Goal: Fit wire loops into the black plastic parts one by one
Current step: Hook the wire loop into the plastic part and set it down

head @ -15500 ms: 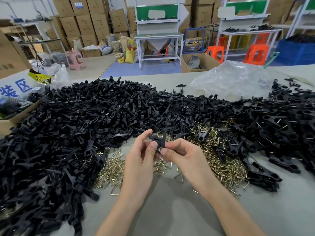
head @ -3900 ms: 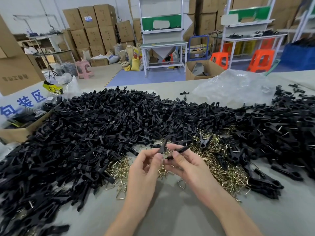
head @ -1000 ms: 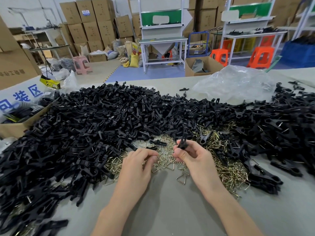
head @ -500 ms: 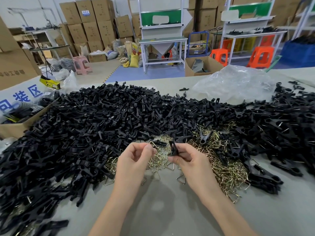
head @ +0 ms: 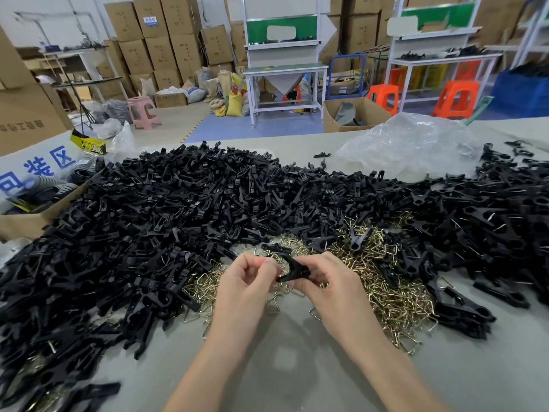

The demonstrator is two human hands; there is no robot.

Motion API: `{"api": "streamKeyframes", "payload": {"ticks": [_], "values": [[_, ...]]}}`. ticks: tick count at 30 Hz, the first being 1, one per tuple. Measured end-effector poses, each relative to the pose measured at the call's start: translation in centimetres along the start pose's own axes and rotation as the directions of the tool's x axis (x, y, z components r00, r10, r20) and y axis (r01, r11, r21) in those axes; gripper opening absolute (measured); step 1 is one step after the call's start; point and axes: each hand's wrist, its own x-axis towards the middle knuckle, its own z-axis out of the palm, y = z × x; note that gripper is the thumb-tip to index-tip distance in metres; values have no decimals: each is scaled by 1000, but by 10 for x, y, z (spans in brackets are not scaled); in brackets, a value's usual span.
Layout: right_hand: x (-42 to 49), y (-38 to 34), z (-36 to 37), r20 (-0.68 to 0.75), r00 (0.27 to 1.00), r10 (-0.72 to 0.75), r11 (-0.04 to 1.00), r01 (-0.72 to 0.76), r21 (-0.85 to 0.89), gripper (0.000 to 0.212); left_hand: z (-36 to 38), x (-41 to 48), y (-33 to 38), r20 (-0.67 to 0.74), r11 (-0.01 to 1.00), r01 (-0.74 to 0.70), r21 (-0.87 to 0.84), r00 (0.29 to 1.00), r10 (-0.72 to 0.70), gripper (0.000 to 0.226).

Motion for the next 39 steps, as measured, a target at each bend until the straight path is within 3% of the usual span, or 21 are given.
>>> {"api": "streamKeyframes", "payload": {"ticks": [8,16,21,25,29,34,39], "values": [[0,1,-1,-10,1000,-22,999,21,-26,33,6,-2,-6,-42,992,-87,93,995,91,13],[-1,1,-1,-17,999,-30,998,29,-52,33,6,-2,-7,-31,999,-19,47,999,20,13],[-1,2,-1,-6,999,-46,994,45,-95,34,8,-3,-10,-21,997,-46,65,999,48,15],[-1,2,-2,-12,999,-38,995,37,-88,33,4,2,-12,106,995,95,22,990,-97,18],[0,1,-4,39,999,-18,999,19,-39,37,-2,7,-9,267,953,287,-94,930,-254,13],[-3,-8,-8,187,980,-61,997,49,67,59,-15,9,-5,537,875,435,-213,800,-267,45],[-4,-14,-10,295,956,-2,985,-49,163,39,-16,3,2,668,825,541,-165,676,-309,73]]}}
